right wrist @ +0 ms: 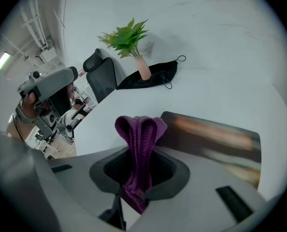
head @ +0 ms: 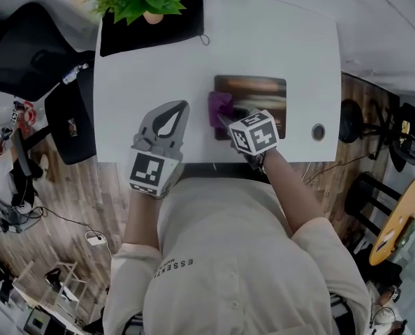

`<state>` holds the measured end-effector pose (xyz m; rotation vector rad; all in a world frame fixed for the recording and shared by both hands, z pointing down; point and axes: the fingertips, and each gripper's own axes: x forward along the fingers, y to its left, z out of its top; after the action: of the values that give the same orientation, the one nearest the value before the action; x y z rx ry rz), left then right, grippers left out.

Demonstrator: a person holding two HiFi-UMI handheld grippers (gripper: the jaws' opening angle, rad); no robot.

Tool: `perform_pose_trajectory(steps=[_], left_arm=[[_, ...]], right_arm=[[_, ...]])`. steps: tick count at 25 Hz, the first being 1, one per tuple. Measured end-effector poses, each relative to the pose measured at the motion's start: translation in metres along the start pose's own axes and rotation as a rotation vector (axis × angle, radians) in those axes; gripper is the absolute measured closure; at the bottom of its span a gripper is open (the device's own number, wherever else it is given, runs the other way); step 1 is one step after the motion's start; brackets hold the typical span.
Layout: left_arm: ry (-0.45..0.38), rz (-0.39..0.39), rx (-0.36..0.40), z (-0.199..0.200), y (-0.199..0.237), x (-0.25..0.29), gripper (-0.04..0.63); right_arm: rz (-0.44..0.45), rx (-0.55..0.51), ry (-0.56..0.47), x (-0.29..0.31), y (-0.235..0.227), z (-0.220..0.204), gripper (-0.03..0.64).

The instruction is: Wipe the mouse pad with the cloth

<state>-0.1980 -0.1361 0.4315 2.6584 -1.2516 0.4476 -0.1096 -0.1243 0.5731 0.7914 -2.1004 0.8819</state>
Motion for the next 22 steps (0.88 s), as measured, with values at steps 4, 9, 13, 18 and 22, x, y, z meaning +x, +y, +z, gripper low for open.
perform_pose_trajectory(steps=[4, 9, 13, 18, 22], left_arm=[[0.001, 0.008, 0.001, -0.003, 0.004, -0.001, 0.594], [0.002, 0.012, 0.003, 0.005, -0.006, 0.006, 0.594], [-0.008, 0.019, 0.004, 0.011, -0.017, 0.015, 0.594], [0.000, 0.025, 0.001, 0.014, -0.036, 0.030, 0.594], [0.007, 0.022, 0.002, 0.018, -0.055, 0.044, 0.594]], right_arm=[[-0.013, 0.007, 0.003, 0.009, -0.005, -0.004, 0.523], [-0.002, 0.015, 0.004, 0.004, -0.015, -0.009, 0.523], [-0.010, 0.008, 0.005, -0.009, -0.033, -0.016, 0.523], [-0.016, 0.028, -0.001, -0.026, -0.061, -0.027, 0.523], [-0.021, 0.036, -0.004, -0.039, -0.081, -0.035, 0.523]])
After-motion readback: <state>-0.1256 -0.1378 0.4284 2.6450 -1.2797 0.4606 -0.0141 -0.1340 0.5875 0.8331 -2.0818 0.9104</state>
